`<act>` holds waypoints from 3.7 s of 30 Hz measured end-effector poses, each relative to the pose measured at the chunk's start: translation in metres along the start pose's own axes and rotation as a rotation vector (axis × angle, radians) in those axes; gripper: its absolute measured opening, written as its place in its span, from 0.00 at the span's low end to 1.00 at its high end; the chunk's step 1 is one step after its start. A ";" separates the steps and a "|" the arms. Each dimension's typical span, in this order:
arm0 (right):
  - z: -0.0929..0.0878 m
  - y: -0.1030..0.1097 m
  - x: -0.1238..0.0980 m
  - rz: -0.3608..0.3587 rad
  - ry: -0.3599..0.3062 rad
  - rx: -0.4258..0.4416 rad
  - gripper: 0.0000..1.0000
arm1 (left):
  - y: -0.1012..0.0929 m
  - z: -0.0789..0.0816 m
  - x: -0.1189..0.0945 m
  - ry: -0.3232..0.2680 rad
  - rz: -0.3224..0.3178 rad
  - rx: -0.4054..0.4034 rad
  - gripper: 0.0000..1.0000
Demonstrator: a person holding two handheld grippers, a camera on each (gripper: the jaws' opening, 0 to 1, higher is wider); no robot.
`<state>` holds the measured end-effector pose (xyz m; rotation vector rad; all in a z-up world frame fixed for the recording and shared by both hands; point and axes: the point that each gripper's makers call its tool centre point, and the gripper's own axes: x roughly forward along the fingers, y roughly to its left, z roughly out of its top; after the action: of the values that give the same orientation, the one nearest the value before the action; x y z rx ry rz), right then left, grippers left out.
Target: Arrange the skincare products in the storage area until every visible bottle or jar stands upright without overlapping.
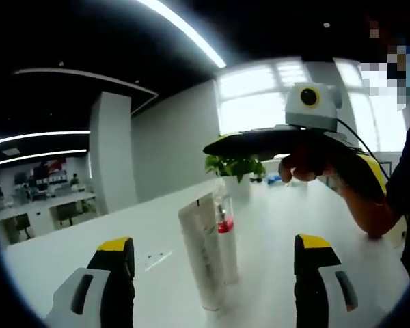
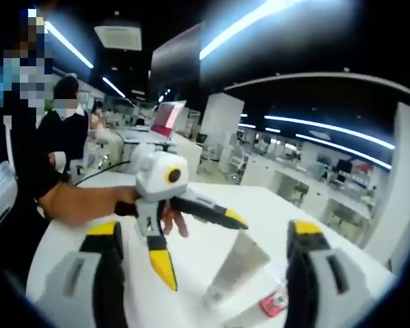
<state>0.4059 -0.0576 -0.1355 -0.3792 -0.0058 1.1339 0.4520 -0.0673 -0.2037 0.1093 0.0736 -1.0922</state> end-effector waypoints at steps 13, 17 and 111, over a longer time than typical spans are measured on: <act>0.003 0.003 -0.002 0.003 0.010 -0.019 1.00 | -0.008 0.002 0.000 0.013 -0.002 0.008 1.00; 0.004 0.006 -0.002 0.015 0.010 -0.024 1.00 | -0.007 0.002 -0.004 0.016 0.008 0.008 1.00; -0.004 0.165 -0.007 0.447 0.209 -0.324 0.86 | -0.095 -0.026 -0.308 0.176 0.467 -0.027 0.99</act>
<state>0.2586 -0.0050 -0.1873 -0.8157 0.0828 1.5342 0.2263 0.1637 -0.1997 0.1880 0.2096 -0.6134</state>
